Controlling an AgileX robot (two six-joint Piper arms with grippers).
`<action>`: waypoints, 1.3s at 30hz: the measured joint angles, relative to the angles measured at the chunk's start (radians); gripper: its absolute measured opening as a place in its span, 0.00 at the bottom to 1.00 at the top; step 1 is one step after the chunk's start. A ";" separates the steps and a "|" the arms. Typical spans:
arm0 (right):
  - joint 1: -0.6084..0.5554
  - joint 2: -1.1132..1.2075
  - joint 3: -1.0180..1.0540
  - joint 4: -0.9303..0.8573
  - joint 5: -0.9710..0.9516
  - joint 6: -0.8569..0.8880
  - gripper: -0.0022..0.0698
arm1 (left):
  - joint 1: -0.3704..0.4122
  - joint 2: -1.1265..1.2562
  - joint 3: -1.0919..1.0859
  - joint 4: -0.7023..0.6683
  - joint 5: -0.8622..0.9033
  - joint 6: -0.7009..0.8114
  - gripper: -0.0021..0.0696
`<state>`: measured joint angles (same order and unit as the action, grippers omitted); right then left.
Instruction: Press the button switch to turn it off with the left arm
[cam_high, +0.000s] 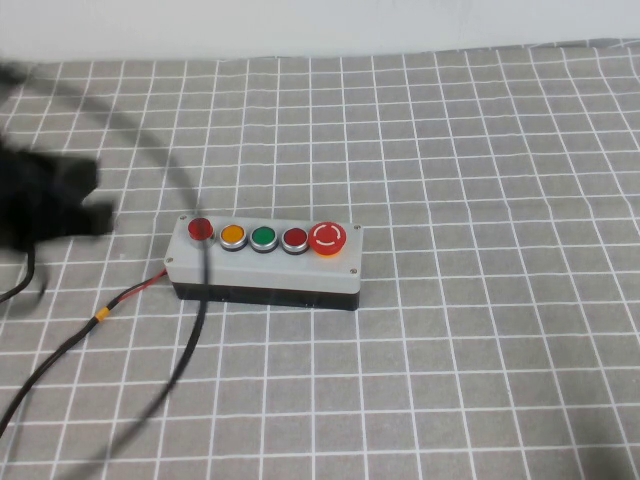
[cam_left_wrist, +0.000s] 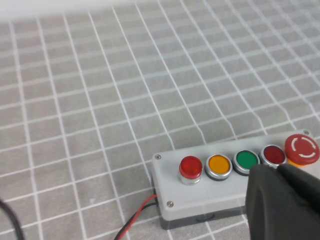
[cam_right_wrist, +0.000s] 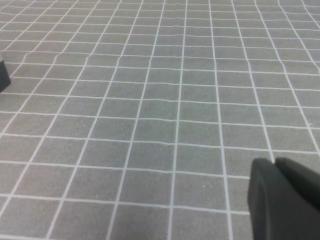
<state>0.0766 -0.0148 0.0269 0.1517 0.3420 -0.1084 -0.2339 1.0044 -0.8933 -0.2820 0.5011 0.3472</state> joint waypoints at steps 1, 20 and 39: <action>0.000 0.000 0.000 0.000 0.000 0.000 0.01 | 0.000 -0.046 0.040 0.000 -0.027 0.000 0.02; 0.000 0.000 0.000 0.000 0.000 0.000 0.01 | 0.000 -0.695 0.558 -0.010 -0.137 -0.040 0.02; 0.000 0.000 0.000 0.000 0.000 0.000 0.01 | 0.000 -0.742 0.753 0.056 -0.343 -0.045 0.02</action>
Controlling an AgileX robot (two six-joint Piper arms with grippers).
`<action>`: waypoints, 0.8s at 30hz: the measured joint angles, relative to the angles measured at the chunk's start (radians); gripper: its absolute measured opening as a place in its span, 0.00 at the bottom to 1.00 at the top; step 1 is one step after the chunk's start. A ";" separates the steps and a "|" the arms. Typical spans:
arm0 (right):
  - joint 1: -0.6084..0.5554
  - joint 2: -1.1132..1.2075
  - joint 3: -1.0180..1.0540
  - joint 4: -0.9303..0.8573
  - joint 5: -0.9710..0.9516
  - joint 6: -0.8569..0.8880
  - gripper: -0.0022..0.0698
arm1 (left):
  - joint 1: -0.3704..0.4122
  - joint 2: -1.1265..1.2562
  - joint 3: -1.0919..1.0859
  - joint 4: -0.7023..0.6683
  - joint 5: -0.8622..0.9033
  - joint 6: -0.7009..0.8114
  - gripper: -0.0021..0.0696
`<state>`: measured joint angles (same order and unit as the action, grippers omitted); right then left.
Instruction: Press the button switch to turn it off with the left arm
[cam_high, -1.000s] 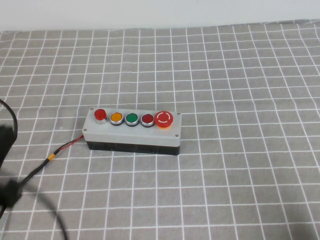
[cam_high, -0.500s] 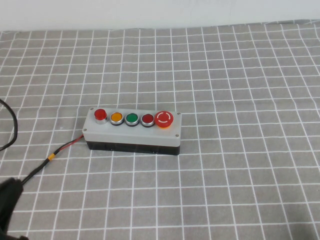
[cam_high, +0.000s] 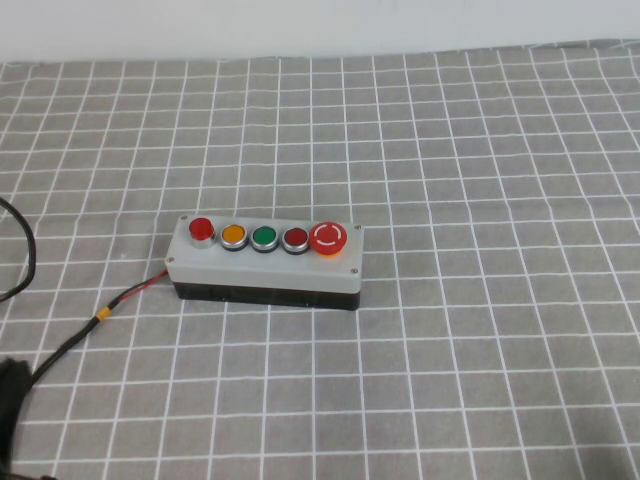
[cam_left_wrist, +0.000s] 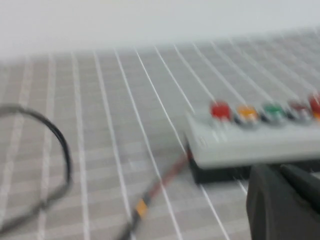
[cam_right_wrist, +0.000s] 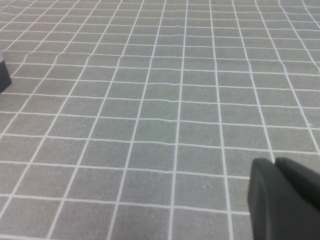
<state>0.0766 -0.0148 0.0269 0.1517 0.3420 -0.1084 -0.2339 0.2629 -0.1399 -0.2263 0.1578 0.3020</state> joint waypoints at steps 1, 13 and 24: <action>0.000 0.000 0.000 0.000 0.000 0.000 0.01 | 0.000 -0.017 0.026 0.009 -0.065 -0.005 0.02; 0.000 0.000 0.000 0.000 0.000 0.000 0.01 | 0.077 -0.256 0.164 0.145 -0.206 -0.139 0.02; 0.000 0.000 0.000 0.000 0.000 0.000 0.01 | 0.090 -0.274 0.166 0.195 0.170 -0.225 0.02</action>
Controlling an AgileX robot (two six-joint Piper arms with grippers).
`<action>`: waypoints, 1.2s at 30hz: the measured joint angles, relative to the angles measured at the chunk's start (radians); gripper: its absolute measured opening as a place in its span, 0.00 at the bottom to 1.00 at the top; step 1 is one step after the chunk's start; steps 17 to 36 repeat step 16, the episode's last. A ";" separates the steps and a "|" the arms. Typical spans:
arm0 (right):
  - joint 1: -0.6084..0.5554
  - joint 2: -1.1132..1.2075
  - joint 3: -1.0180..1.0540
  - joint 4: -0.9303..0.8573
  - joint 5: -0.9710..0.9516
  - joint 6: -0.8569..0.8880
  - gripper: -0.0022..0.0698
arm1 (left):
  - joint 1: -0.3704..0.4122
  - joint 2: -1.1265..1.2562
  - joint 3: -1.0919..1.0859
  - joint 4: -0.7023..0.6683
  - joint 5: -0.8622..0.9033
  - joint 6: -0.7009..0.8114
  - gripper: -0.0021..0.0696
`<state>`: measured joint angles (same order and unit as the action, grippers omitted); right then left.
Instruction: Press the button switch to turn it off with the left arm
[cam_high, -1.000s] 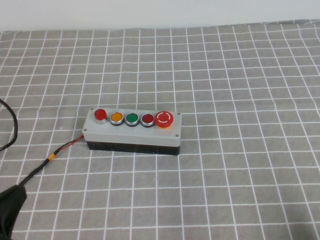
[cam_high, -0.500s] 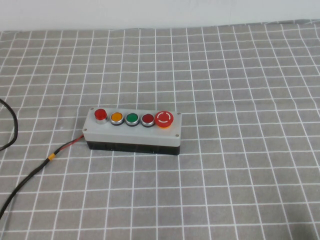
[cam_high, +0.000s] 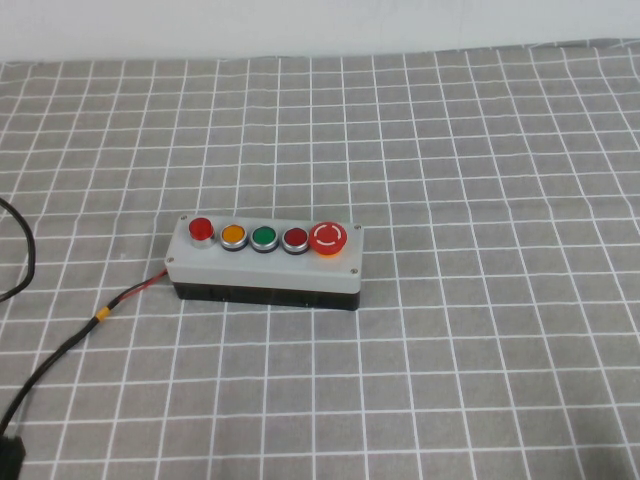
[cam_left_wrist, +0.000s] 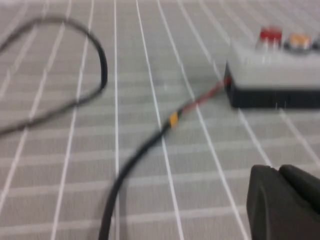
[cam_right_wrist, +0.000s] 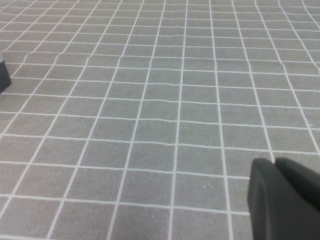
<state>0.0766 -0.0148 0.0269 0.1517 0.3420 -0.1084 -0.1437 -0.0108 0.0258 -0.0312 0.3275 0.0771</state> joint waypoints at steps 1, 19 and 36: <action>0.000 0.000 0.000 0.000 0.000 0.000 0.01 | 0.000 0.000 0.000 0.000 0.024 -0.002 0.02; 0.000 0.000 0.000 0.000 0.000 0.000 0.01 | 0.000 0.000 0.000 0.002 0.059 -0.009 0.02; 0.000 0.000 0.000 0.000 0.000 0.000 0.01 | 0.000 0.000 0.000 0.002 0.059 -0.009 0.02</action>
